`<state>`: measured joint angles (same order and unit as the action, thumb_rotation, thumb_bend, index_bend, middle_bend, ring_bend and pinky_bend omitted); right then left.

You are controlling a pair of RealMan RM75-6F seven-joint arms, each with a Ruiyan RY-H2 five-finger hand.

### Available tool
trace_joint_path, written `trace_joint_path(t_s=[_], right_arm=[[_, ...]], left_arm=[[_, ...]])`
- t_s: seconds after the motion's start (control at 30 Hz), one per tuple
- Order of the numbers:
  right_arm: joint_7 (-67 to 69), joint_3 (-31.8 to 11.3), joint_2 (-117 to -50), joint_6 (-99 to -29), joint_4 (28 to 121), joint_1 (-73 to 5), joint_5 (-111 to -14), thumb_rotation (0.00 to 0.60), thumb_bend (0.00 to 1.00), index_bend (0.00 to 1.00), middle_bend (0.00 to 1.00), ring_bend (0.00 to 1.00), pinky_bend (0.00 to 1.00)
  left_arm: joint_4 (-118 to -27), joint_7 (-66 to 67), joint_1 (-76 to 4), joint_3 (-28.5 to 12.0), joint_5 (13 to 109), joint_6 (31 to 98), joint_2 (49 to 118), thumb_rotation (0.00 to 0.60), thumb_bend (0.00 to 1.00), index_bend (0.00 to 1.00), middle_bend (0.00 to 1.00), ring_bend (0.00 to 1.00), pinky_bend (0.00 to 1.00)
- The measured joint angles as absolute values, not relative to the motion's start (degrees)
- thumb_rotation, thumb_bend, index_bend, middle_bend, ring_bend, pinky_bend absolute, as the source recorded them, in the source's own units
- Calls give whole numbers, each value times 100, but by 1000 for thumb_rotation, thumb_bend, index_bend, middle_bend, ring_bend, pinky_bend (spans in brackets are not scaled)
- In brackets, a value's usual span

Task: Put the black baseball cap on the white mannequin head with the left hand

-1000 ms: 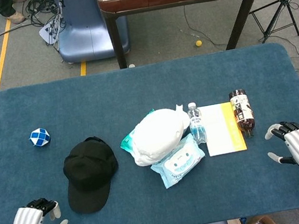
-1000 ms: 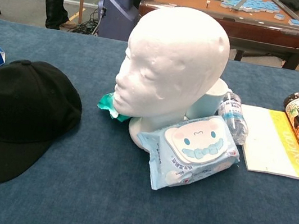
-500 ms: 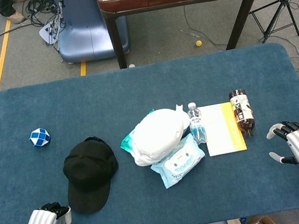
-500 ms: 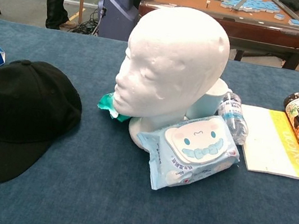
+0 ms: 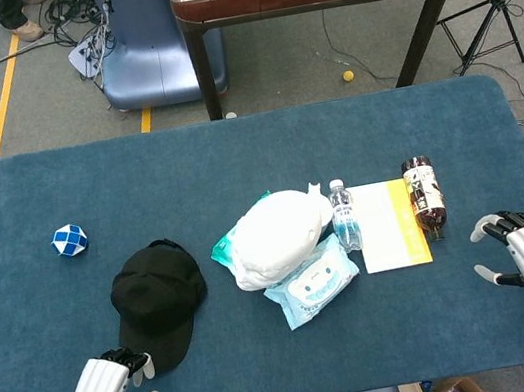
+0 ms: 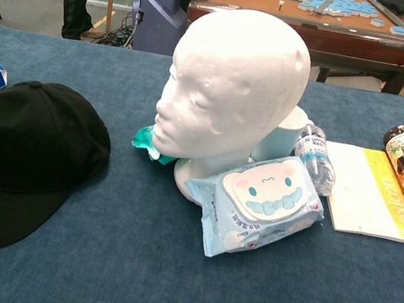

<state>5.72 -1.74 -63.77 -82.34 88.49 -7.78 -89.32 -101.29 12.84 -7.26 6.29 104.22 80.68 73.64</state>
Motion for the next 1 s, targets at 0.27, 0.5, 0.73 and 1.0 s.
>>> trace_joint_path(t_s=[0.27,0.5,0.73,1.0], right_arm=[[689,-191,-6340,-8277,8832,-754,-8924,600,171,446,376,278,304],[805,-212,-6303,-8341,8816,-722,-8917,600,171,446,375,278,304],[866,-221,-6280,-8370,8807,-703,-8922,600,172,446,375,278,304],[905,-231,-6268,-8387,8801,-693,-8924,600,171,446,375,278,304]], left_arm=[[-10554,2016,-906,554,9962,7471,7381,600,255,510,644,501,593],[-10663,2621,-1026,448,9594,7163,7565,600,459,508,643,501,593],[-10673,2876,-1166,313,9196,6916,7734,600,552,492,628,501,593],[-10644,3064,-1357,134,8597,6635,7924,600,569,415,548,469,593]])
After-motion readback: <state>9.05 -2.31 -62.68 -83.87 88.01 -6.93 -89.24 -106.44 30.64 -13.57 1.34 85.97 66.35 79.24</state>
